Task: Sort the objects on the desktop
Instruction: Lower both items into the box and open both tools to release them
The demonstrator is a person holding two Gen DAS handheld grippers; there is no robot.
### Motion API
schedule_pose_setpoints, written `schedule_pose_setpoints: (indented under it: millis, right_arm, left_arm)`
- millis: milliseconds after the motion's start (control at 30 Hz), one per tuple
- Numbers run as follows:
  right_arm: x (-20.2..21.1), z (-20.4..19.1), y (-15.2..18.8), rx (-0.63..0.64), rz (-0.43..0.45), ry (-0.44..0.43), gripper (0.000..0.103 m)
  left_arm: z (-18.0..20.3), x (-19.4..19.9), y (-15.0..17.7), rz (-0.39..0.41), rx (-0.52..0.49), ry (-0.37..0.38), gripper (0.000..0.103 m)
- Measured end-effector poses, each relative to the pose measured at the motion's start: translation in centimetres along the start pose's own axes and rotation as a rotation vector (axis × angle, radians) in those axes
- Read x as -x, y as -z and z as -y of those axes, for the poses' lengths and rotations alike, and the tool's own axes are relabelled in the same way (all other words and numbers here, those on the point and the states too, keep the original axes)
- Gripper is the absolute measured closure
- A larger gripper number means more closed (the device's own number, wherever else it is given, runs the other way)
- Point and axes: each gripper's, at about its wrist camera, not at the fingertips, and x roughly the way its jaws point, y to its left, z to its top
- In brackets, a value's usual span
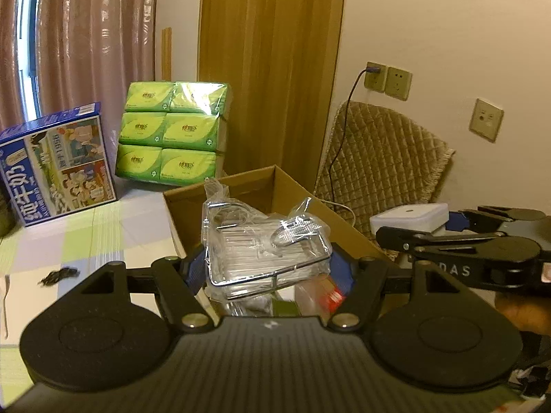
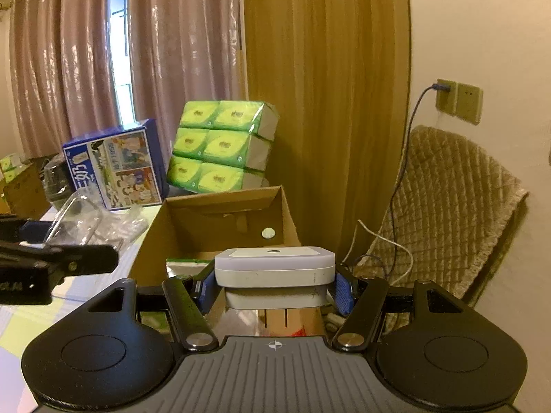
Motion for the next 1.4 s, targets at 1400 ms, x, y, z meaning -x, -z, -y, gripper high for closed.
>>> schedule_pose_setpoints:
  millis: [1400]
  right_arm:
    - [-1.1,-6.3,-2.9,-0.064,-0.044,-0.132,0.002]
  left_arm:
    - [-10.9,4.7,4.8,-0.032,0.122,-0.114,0.004]
